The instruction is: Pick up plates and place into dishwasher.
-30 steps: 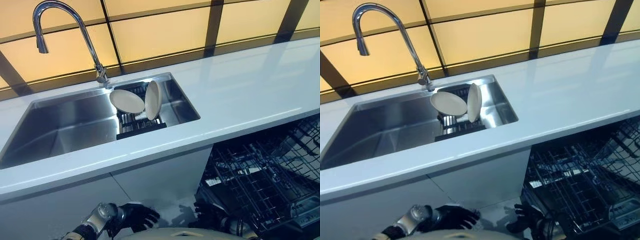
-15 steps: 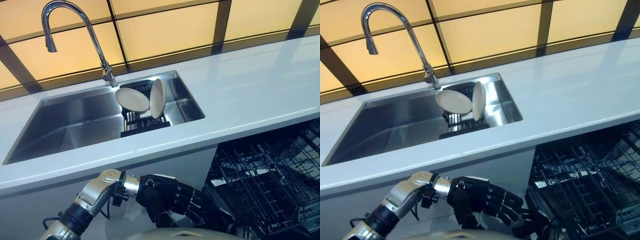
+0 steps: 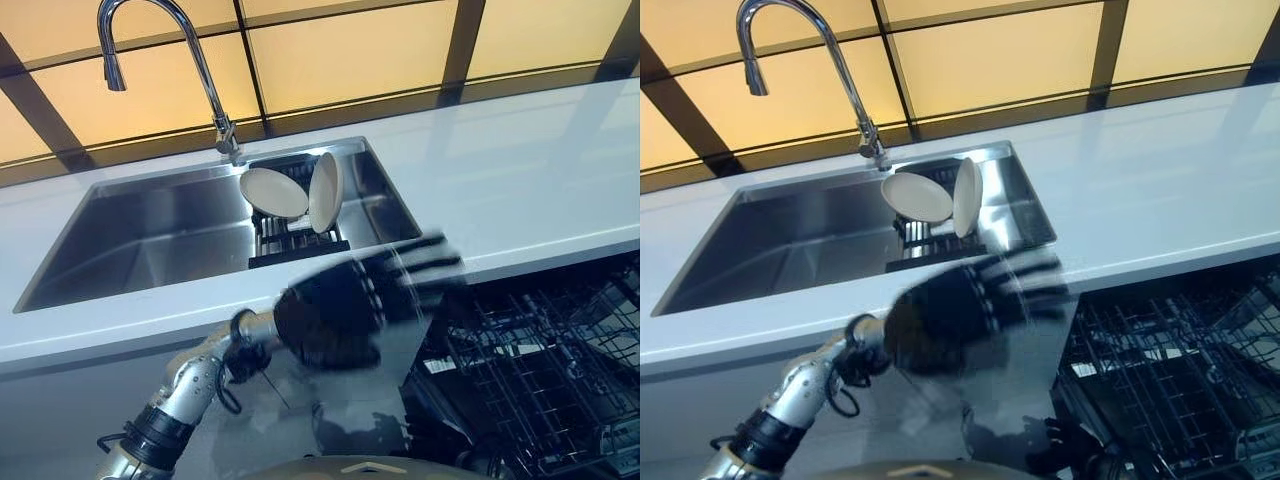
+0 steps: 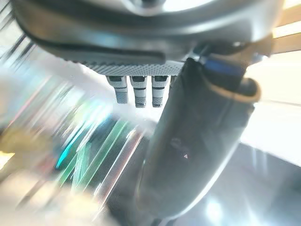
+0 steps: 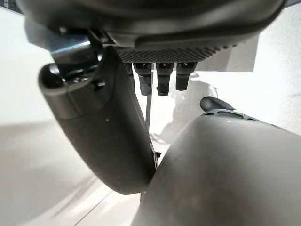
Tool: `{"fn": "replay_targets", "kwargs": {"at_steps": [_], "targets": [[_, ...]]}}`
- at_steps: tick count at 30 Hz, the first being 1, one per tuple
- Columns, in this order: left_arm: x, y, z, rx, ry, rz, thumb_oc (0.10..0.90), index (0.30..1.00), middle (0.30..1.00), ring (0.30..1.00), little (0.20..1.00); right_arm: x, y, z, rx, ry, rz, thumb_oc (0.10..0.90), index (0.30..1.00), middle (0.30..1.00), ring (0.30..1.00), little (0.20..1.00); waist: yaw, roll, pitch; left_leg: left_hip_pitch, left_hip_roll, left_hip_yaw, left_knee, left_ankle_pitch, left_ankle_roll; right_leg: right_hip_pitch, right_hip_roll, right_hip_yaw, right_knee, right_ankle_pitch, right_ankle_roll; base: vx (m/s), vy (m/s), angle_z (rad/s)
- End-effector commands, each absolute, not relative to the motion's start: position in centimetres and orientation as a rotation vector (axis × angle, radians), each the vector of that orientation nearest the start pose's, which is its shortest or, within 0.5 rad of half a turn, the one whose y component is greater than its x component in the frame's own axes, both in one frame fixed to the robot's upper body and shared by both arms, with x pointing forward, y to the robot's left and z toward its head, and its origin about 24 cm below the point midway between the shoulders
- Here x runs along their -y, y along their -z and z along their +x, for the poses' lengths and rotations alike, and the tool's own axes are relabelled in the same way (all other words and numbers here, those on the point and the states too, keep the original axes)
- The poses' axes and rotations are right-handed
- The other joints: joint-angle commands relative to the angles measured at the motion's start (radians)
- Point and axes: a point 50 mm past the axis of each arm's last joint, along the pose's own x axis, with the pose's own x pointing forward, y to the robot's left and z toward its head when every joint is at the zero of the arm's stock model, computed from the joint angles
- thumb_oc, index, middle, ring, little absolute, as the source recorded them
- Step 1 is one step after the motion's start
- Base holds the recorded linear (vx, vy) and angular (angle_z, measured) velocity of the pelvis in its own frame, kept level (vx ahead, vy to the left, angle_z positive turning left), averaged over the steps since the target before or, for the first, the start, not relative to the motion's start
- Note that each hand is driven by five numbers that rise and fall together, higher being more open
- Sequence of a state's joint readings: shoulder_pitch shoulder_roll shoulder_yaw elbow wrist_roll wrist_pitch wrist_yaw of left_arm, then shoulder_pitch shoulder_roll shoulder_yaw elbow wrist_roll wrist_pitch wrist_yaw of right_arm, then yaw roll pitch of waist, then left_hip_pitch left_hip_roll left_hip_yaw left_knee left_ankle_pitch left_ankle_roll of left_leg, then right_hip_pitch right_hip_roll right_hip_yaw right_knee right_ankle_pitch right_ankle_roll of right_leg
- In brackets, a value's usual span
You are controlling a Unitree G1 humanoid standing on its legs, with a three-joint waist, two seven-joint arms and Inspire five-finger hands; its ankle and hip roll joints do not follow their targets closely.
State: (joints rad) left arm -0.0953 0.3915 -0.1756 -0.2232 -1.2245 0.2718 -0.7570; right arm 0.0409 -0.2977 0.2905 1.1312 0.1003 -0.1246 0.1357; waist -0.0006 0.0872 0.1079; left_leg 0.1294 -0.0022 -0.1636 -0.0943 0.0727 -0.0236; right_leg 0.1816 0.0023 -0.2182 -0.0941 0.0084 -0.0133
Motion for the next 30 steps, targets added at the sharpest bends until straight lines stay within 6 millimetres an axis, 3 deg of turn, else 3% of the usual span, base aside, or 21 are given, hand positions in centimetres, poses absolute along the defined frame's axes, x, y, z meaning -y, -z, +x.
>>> {"fn": "replay_targets", "kwargs": {"at_steps": [1, 6, 12, 18, 22, 26, 30], "targets": [[-15.2, -19.5, 24.7, 0.617, 1.050, -0.726, 0.800, 0.900, 0.900, 0.900, 0.900, 18.5, 15.9, 10.4, -1.053, -0.234, -0.171, 0.800, 0.900, 0.900, 0.900, 0.900, 0.025, -0.041, 0.002, 0.054, -0.113, 0.075, 0.007, -0.177, 0.103, 0.029, 0.031, 0.051, 0.007, -0.101, -0.006, -0.02, -0.041, 0.16], [-18.1, -24.5, 25.7, 0.804, 0.808, -0.622, 0.800, 0.900, 0.900, 0.900, 0.900, 18.0, 15.9, 10.8, -1.041, -0.227, -0.155, 0.800, 0.900, 0.900, 0.900, 0.900, 0.031, -0.044, -0.019, 0.049, -0.114, 0.070, 0.007, -0.171, 0.095, 0.027, 0.032, 0.039, 0.007, -0.105, -0.007, -0.02, -0.038, 0.14], [-21.5, -28.5, 27.4, 0.904, 0.406, -0.390, 0.800, 0.900, 0.900, 0.900, 0.900, 18.0, 15.8, 11.3, -1.049, -0.238, -0.167, 0.800, 0.900, 0.900, 0.900, 0.900, 0.023, -0.034, -0.035, 0.048, -0.113, 0.083, 0.007, -0.171, 0.090, 0.025, 0.035, 0.045, 0.007, -0.110, -0.008, -0.01, -0.011, 0.07], [-25.2, -33.2, 29.3, 0.930, -0.002, 0.188, 0.800, 0.900, 0.900, 0.900, 0.900, 18.9, 15.8, 11.3, -1.068, -0.263, -0.202, 0.800, 0.900, 0.900, 0.900, 0.900, 0.003, -0.014, -0.051, 0.045, -0.109, 0.112, 0.007, -0.174, 0.082, 0.020, 0.038, 0.057, 0.007, -0.112, -0.003, 0.00, 0.000, 0.00], [-26.0, -36.3, 29.5, 0.950, -0.159, 0.624, 0.800, 0.900, 0.900, 0.900, 0.900, 19.6, 15.8, 11.2, -1.087, -0.270, -0.205, 0.800, 0.900, 0.900, 0.900, 0.900, -0.009, -0.001, -0.057, 0.046, -0.107, 0.129, 0.007, -0.176, 0.080, 0.018, 0.039, 0.065, 0.007, -0.112, 0.002, 0.00, 0.000, 0.00], [-26.0, -38.1, 30.2, 0.876, -0.182, 0.978, 0.800, 0.900, 0.900, 0.900, 0.900, 20.2, 15.9, 10.8, -1.096, -0.261, -0.201, 0.800, 0.900, 0.900, 0.900, 0.900, -0.019, 0.010, -0.056, 0.047, -0.105, 0.144, 0.007, -0.177, 0.078, 0.017, 0.039, 0.068, 0.007, -0.108, 0.011, 0.00, 0.000, 0.00], [-25.2, -38.3, 30.4, 0.854, -0.146, 1.298, 0.800, 0.900, 0.900, 0.900, 0.900, 20.7, 15.9, 10.3, -1.098, -0.241, -0.194, 0.800, 0.900, 0.900, 0.900, 0.900, -0.029, 0.017, -0.052, 0.051, -0.105, 0.155, 0.007, -0.179, 0.078, 0.016, 0.040, 0.074, 0.007, -0.102, 0.019, 0.00, 0.000, 0.00]]}}
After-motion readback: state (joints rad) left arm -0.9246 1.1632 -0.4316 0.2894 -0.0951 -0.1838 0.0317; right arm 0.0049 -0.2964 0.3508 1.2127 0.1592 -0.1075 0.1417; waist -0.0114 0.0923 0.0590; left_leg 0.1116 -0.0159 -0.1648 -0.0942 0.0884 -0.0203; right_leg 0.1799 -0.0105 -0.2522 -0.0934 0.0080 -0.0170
